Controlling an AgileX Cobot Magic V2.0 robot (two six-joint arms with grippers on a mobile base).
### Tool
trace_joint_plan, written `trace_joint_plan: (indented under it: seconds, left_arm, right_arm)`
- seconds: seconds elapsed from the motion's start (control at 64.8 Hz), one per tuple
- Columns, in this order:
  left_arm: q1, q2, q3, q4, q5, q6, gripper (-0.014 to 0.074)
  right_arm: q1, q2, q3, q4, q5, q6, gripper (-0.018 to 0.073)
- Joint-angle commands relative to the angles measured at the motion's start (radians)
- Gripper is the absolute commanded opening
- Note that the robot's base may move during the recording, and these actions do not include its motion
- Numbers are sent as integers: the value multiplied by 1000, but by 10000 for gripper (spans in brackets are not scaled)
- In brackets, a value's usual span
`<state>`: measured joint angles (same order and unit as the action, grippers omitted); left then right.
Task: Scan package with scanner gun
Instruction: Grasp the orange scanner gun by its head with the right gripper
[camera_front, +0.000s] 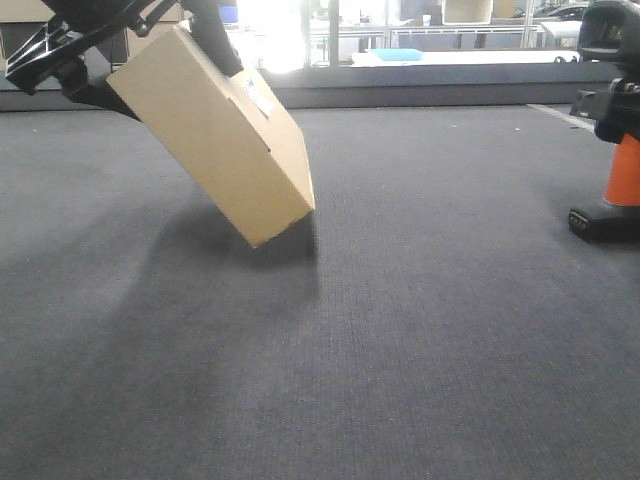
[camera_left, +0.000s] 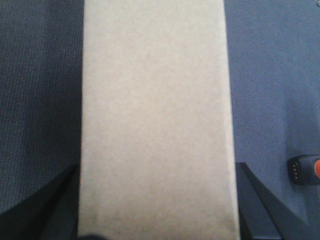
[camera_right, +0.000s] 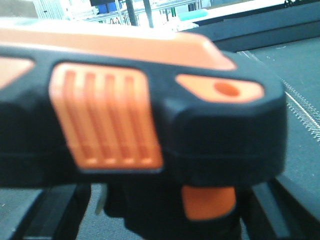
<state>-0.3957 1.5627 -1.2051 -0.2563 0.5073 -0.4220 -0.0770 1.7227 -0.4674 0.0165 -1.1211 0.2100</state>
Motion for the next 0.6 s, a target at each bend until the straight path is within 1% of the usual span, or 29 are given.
trace_joint_plan:
  seconds: [0.0,0.201,0.309,0.586]
  left_arm:
    - [-6,-7,-4,5,-28,2,-16]
    - [-6,-7,-4,7,-28,2,-16]
    - [-6,-7,-4,7,-28,2,-16]
    - [-6,-7,-4,7,-28,2,-16]
  right_arm:
    - [-8,2,-3,-9,-15,8,468]
    - [-8,2,-3,10,-22,8,462]
    - [-8,2,-3,10,-24,8,417]
    - [-8,2,-3,16,-24,8,192]
